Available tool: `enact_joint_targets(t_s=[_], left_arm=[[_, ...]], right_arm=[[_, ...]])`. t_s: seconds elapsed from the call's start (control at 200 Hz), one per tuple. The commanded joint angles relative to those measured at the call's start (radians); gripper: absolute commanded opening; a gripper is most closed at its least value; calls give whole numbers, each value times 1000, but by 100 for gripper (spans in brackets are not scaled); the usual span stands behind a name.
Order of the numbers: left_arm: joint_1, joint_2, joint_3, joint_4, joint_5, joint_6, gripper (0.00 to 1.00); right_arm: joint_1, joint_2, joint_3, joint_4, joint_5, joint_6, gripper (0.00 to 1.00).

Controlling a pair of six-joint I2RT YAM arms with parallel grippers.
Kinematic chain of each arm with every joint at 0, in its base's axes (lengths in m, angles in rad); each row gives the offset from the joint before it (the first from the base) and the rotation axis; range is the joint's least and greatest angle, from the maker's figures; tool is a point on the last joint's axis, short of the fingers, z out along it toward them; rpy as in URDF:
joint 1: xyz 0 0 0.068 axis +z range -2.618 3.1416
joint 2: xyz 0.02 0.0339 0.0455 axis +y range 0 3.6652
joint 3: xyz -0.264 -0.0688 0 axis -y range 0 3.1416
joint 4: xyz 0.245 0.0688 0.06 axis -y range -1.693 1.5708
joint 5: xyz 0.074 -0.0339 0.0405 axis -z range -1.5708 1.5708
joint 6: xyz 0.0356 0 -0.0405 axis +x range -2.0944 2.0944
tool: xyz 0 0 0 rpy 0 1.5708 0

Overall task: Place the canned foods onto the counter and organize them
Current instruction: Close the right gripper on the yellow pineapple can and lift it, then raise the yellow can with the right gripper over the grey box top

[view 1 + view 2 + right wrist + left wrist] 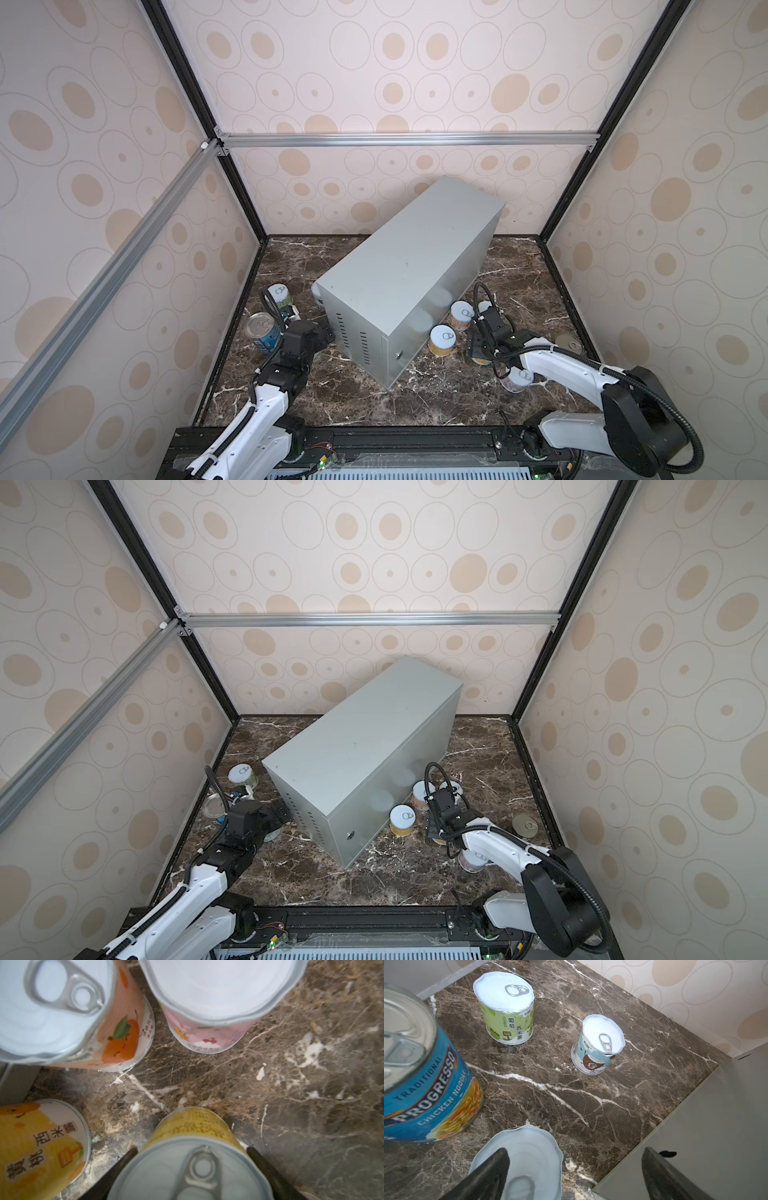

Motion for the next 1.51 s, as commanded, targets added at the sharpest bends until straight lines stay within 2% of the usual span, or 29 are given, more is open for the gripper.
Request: enact_joint_targets(t_s=[0.0, 0.175, 0.265, 0.39, 0.465, 0.69, 0.83, 1.005, 1.065, 1.105, 1.5], left_arm=[[-19, -6, 68, 27, 1, -28, 99], [-21, -15, 84, 8, 8, -22, 99], [-22, -15, 85, 21, 49, -5, 99], [-22, -16, 110, 7, 82, -1, 99], [-22, -27, 130, -11, 85, 1, 99], [-21, -58, 216, -101, 83, 18, 99], [-22, -96, 274, -159, 121, 40, 99], [-22, -122, 414, -291, 152, 92, 100], [-21, -142, 449, -317, 184, 99, 99], [-22, -156, 470, -333, 195, 99, 99], [-22, -140, 802, -566, 218, 184, 99]], right_arm=[[7, 14, -16, 27, -44, 10, 77], [6, -7, -14, 23, -52, -6, 66], [6, -21, -8, 8, -61, -23, 53], [6, -55, 8, -39, -65, -48, 42], [6, -84, 22, -71, -68, -64, 39], [7, -143, 106, -207, -97, -138, 38], [7, -216, 166, -303, -104, -165, 39], [7, -297, 246, -422, -125, -186, 39], [6, -320, 278, -462, -134, -194, 32], [6, -334, 303, -491, -136, -197, 31], [7, -412, 590, -726, -122, -242, 31]])
